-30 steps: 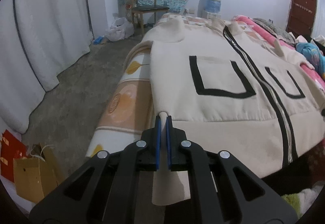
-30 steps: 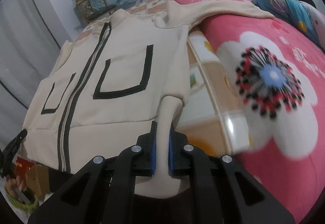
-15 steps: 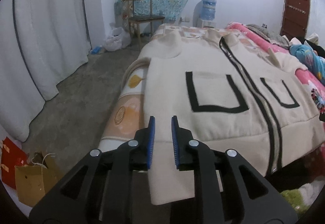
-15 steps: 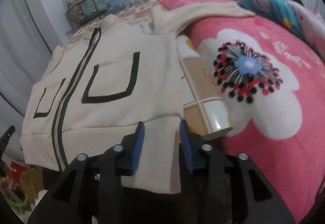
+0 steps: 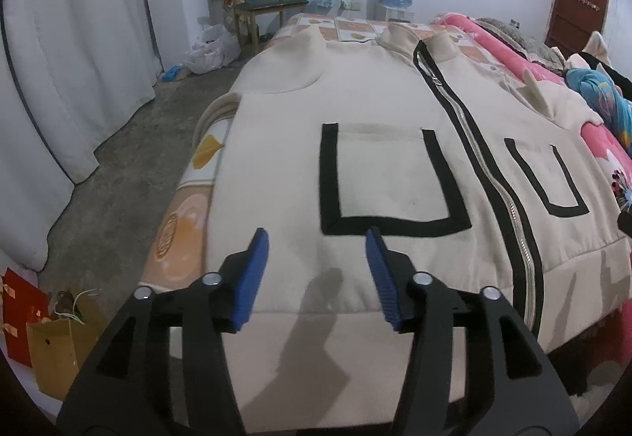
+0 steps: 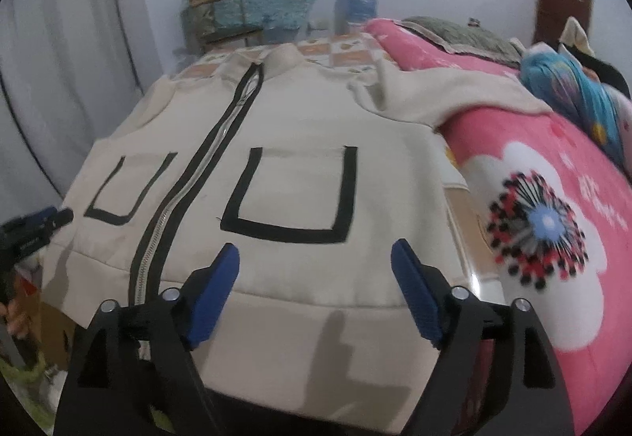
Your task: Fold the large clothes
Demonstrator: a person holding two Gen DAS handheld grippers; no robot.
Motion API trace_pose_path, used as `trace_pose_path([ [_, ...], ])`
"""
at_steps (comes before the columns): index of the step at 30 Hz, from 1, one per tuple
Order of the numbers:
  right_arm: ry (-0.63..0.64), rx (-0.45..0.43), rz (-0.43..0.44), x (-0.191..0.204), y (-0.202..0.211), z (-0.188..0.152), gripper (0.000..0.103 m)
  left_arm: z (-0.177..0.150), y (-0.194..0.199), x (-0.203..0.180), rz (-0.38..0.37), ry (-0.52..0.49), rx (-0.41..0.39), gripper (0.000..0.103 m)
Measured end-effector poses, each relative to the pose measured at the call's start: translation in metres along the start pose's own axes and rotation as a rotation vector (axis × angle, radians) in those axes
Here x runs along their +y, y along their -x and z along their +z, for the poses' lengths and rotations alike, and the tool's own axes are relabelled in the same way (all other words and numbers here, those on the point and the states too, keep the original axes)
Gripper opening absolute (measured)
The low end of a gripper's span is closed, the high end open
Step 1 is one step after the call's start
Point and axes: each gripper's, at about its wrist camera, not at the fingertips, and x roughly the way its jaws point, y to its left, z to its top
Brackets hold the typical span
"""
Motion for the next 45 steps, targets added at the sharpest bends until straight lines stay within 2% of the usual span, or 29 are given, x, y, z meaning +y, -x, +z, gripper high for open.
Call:
trace_pose_path([
  [5,-0.001,0.041,0.047,0.006,-0.016,0.003,0.089,0.005,-0.004,-0.017,0.016,-0.035,-0.001,0.069],
  [8,0.017,0.058,0.06,0.01,-0.029,0.004,0.092,0.004,-0.013,-0.022,0.026,-0.043,0.024,0.071],
  [12,0.042,0.101,0.034,0.013,-0.053,0.002,0.092,0.001,-0.034,-0.028,0.04,-0.045,0.102,0.071],
  [16,0.071,0.173,0.007,0.014,-0.074,-0.008,0.093,-0.002,-0.039,-0.025,0.057,-0.034,0.107,0.077],
  [17,0.075,0.161,0.005,0.014,-0.073,-0.01,0.096,-0.002,-0.04,-0.022,0.055,-0.023,0.11,0.081],
  [25,0.088,0.155,-0.01,0.015,-0.073,-0.013,0.096,-0.001,-0.044,-0.019,0.06,-0.004,0.121,0.092],
  [30,0.094,0.179,0.017,0.012,-0.075,-0.009,0.096,0.005,-0.047,-0.018,0.074,-0.015,0.152,0.096],
  [33,0.104,0.176,0.03,0.012,-0.075,-0.002,0.096,0.008,-0.046,-0.02,0.081,-0.038,0.139,0.096],
  [36,0.088,0.135,0.089,0.015,-0.072,0.016,0.096,0.019,-0.029,-0.018,0.08,-0.049,0.045,0.096],
  [38,0.079,0.104,0.143,0.02,-0.073,0.031,0.096,0.033,-0.017,-0.008,0.063,-0.019,-0.02,0.096],
  [41,0.069,0.095,0.204,0.028,-0.083,0.049,0.096,0.068,-0.012,0.027,0.108,0.047,-0.099,0.095],
  [43,0.063,0.117,0.235,0.033,-0.096,0.061,0.096,0.096,-0.024,0.069,0.108,0.149,-0.088,0.095],
  [45,0.066,0.137,0.253,0.038,-0.105,0.07,0.096,0.116,-0.047,0.12,0.049,0.307,-0.033,0.094],
])
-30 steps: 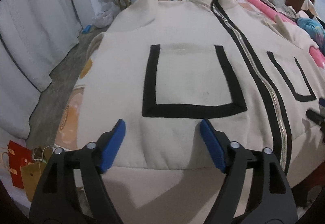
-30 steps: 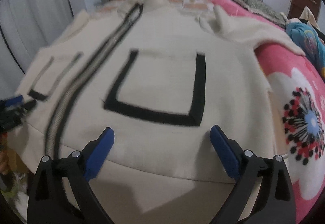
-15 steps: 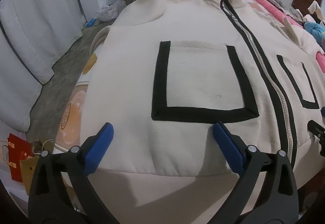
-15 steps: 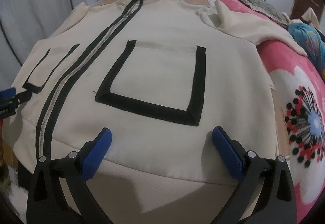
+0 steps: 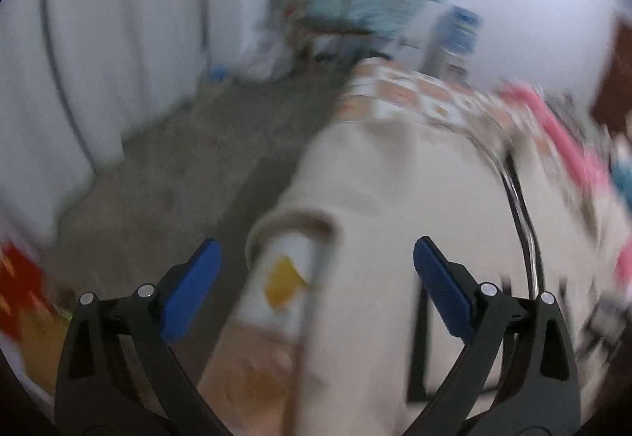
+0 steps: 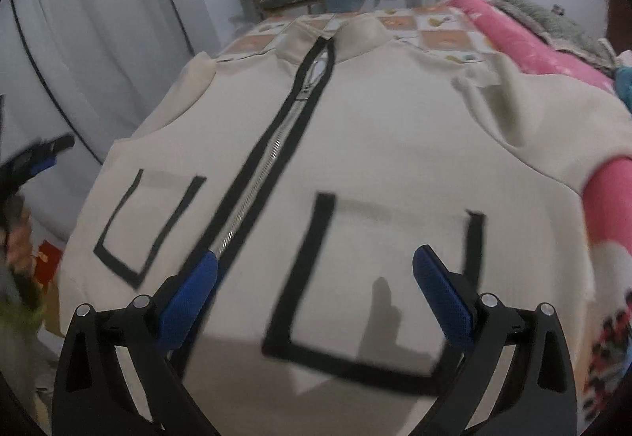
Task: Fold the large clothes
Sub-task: 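Grasp a jacket sleeve with the left gripper and lift it across the body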
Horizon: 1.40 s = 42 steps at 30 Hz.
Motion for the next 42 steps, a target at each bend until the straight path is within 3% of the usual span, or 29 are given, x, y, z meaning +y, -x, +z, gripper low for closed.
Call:
trace_pose_path([
  [4,0.04,0.032,-0.006,0.007,-0.017,0.019,0.096,0.034,-0.071,0.098,-0.147,0.351,0.166,0.084],
  [5,0.05,0.043,-0.009,0.01,-0.021,0.022,0.096,0.033,-0.08,0.11,-0.164,0.385,0.183,0.084],
  [8,0.068,0.101,0.003,0.017,-0.037,0.028,0.096,0.021,-0.122,0.156,-0.317,0.535,0.265,0.084],
  [13,0.097,0.19,-0.061,0.031,-0.064,0.029,0.096,-0.047,-0.19,0.198,-0.587,0.772,0.432,0.084],
  [19,0.133,0.254,-0.142,0.052,-0.077,0.042,0.096,-0.133,-0.254,0.196,-0.85,1.052,0.547,0.084],
  [24,0.129,0.295,-0.191,0.061,-0.086,0.05,0.096,-0.174,-0.285,0.181,-1.029,1.183,0.532,0.086],
  [32,0.124,0.32,-0.228,0.074,-0.099,0.063,0.096,-0.22,-0.31,0.161,-1.215,1.474,0.388,0.088],
  [37,0.112,0.328,-0.238,0.079,-0.102,0.067,0.096,-0.241,-0.327,0.146,-1.263,1.557,0.371,0.088],
  [42,0.108,0.324,-0.248,0.085,-0.103,0.066,0.096,-0.242,-0.351,0.144,-1.205,1.61,0.379,0.088],
])
